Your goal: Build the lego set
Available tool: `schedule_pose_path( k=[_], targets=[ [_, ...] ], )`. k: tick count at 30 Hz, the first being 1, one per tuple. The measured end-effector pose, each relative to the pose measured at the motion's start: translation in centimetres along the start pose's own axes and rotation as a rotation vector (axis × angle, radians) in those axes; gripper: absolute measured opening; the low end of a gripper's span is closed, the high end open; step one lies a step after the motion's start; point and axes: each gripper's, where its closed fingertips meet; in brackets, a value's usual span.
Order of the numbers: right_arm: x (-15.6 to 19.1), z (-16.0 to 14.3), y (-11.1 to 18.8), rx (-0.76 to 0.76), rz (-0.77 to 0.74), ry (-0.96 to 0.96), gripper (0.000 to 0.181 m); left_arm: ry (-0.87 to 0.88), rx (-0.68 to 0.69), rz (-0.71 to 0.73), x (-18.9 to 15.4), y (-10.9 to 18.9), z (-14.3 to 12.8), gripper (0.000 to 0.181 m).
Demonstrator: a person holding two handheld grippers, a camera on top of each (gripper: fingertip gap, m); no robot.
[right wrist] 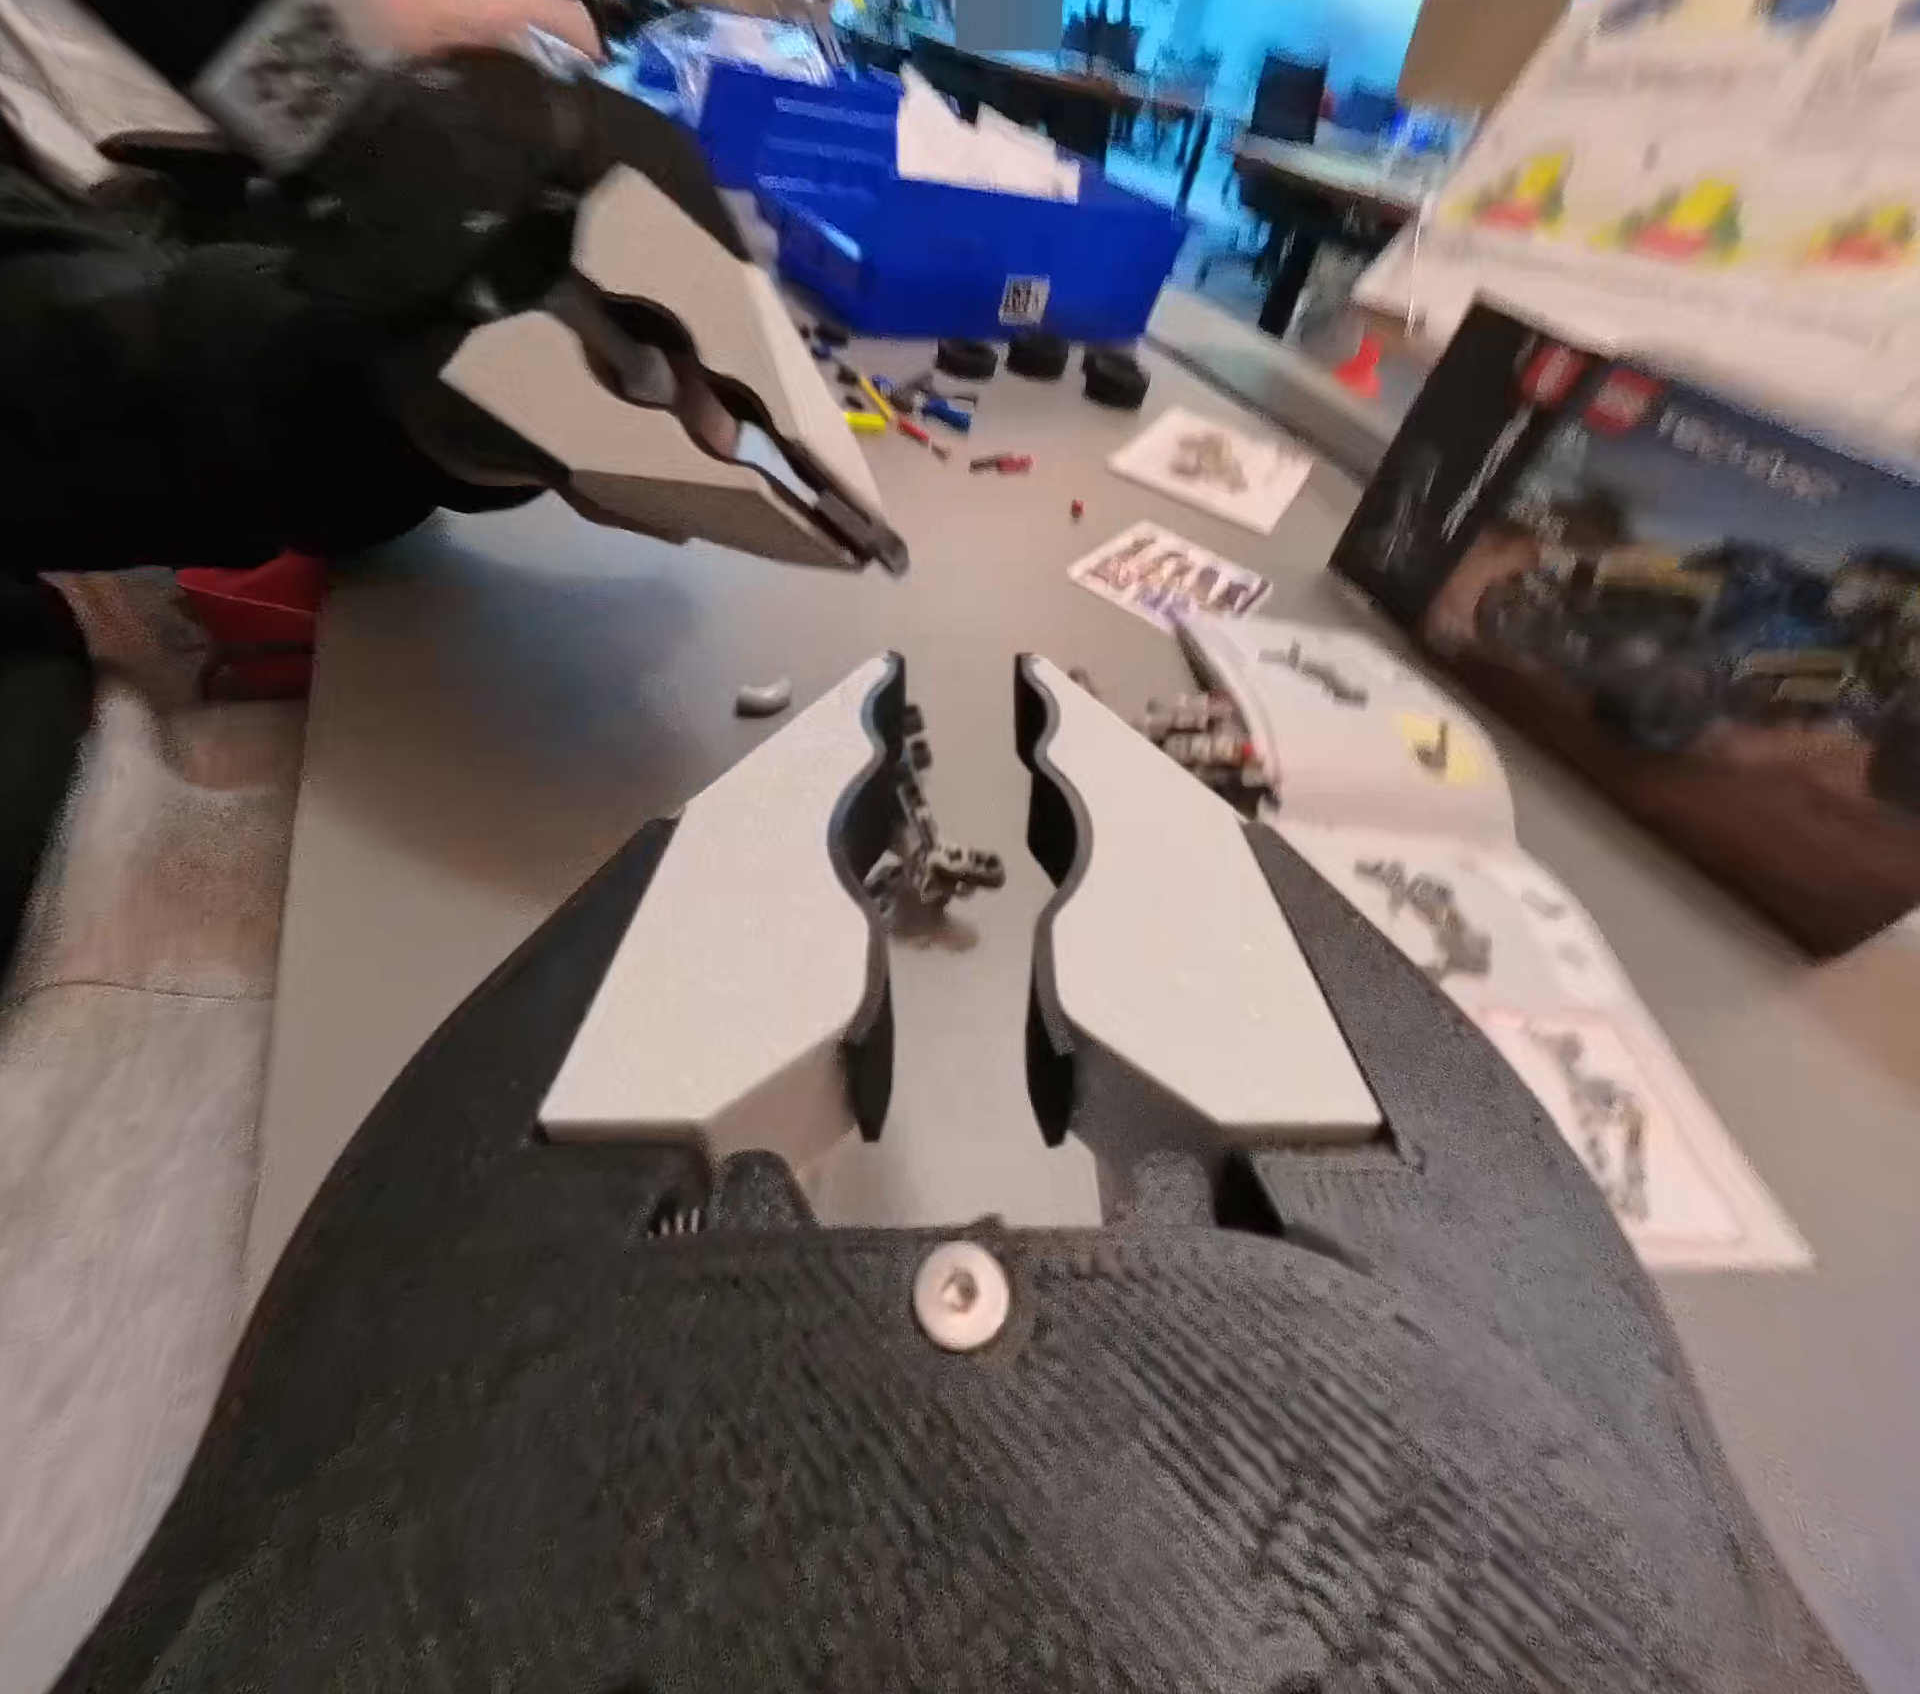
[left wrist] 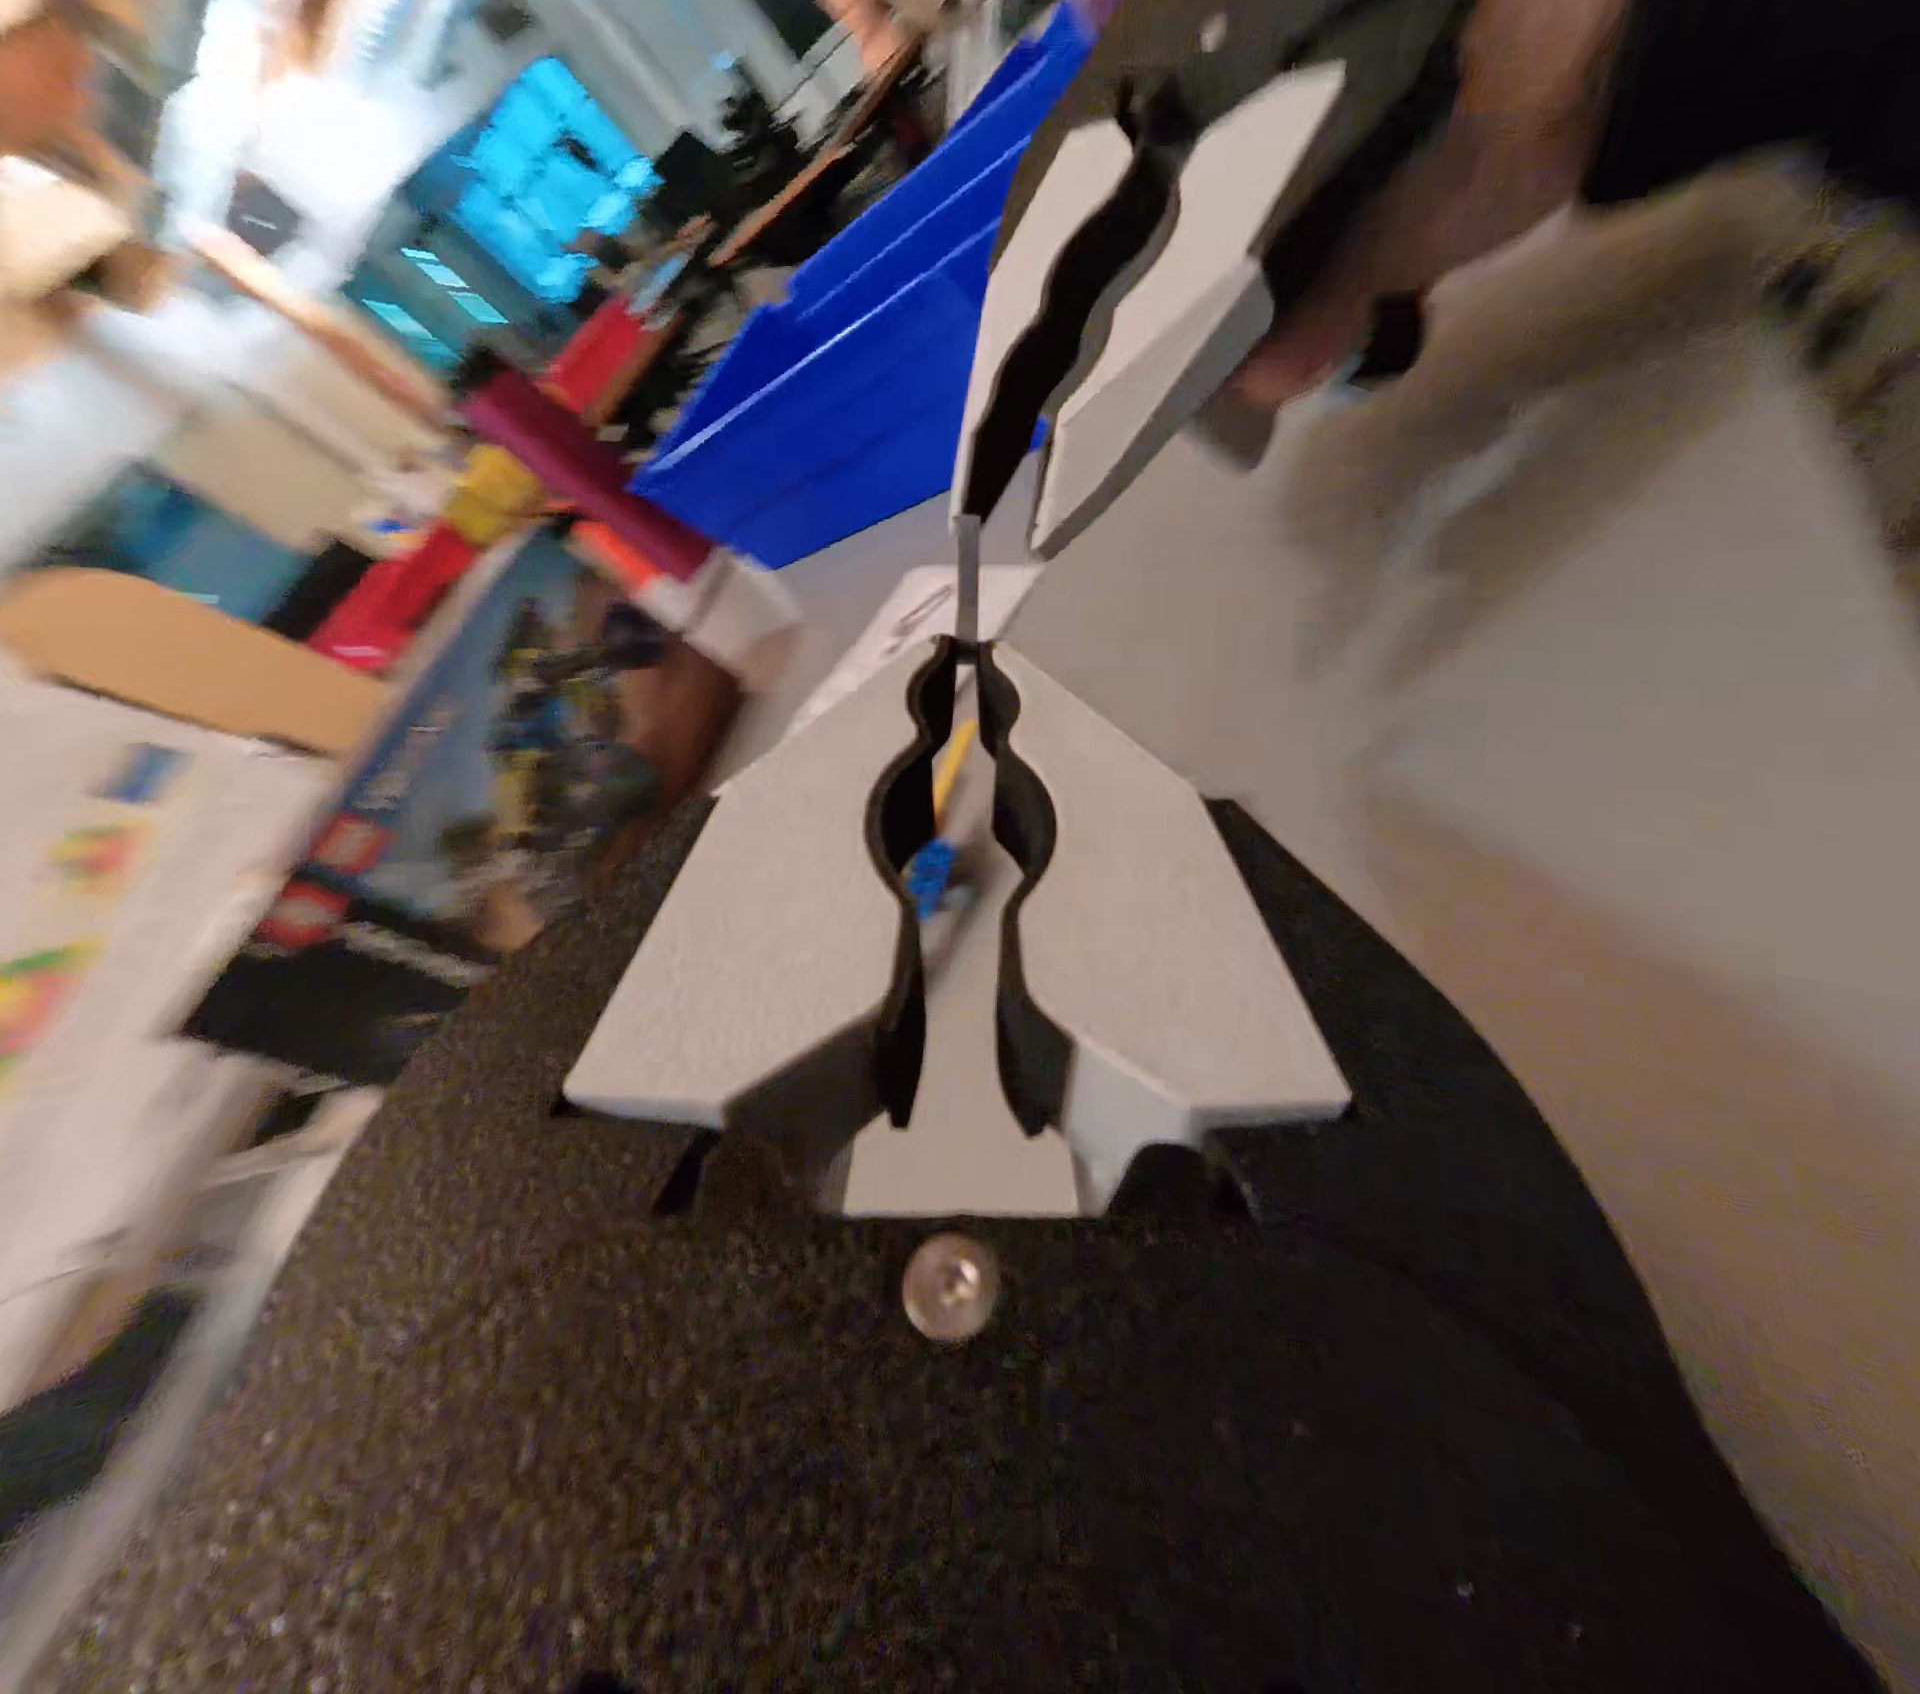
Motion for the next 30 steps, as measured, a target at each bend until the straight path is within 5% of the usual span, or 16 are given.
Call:
schedule_pose_path(
  k=[4, 8, 20, 30],
  targets=[
    [0.5, -1.0, -0.9, 0.066, 0.092, -0.196, 0.024, -0.299, 0.176, 0.249, -0.6, -0.3, -1.1, 0.001],
    [1.2, -1.1, -1.4, 0.098, 0.127, -0.221, 0.018, -0.395, 0.223, 0.372, -0.9, -0.3, -0.9, 0.0],
    [1.1, -1.0, -1.6, 0.115, 0.17, -0.099, 0.005, -0.454, 0.257, 0.369, -1.4, -1.2, -1.2, 0.0],
    [3.0, -1.9, -0.6, -0.039, 0.396, 0.289, 0.006, -0.026, 0.161, -0.445, -4.5, 0.4, -2.0, 0.034]
  ],
)
Point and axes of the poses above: each gripper's, where its closed fingertips meet, y back along the fingers, z out of its top, x = y × z across the jaws, and after that the axes turned 11 degrees about x, right-handed
